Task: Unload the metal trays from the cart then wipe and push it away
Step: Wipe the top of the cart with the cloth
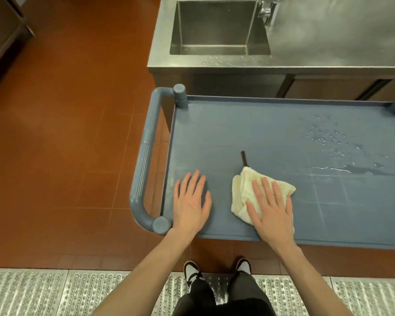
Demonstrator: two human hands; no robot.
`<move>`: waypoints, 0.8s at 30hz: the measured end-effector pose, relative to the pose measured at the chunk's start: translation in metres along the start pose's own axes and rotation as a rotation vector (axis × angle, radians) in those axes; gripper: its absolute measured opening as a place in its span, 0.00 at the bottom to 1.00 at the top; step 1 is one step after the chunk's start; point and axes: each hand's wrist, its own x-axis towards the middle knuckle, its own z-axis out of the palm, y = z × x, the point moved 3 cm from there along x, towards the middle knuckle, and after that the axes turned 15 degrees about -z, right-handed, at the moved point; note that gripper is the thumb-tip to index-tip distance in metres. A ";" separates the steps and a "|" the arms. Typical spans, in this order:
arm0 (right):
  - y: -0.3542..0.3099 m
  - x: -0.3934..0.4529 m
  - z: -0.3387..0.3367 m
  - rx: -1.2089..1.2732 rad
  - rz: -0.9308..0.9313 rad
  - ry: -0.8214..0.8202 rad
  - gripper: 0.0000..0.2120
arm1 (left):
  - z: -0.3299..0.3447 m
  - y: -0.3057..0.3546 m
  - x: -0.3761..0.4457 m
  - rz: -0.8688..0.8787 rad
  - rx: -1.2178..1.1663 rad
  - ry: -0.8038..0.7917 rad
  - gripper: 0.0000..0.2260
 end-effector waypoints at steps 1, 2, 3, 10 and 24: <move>0.005 -0.001 0.000 -0.003 0.053 0.000 0.31 | 0.003 0.001 0.000 0.007 0.006 -0.015 0.22; 0.010 -0.001 0.000 -0.012 0.108 0.000 0.32 | 0.006 0.002 0.001 0.015 0.012 -0.031 0.22; 0.013 0.001 0.000 -0.028 0.163 0.005 0.32 | 0.010 0.004 0.002 0.026 0.022 -0.051 0.22; 0.039 0.029 -0.004 -0.059 0.253 0.073 0.33 | 0.033 0.048 0.018 0.126 0.082 -0.158 0.23; 0.148 0.034 -0.023 -0.033 0.133 0.038 0.31 | 0.108 0.188 0.044 0.156 0.025 -0.254 0.24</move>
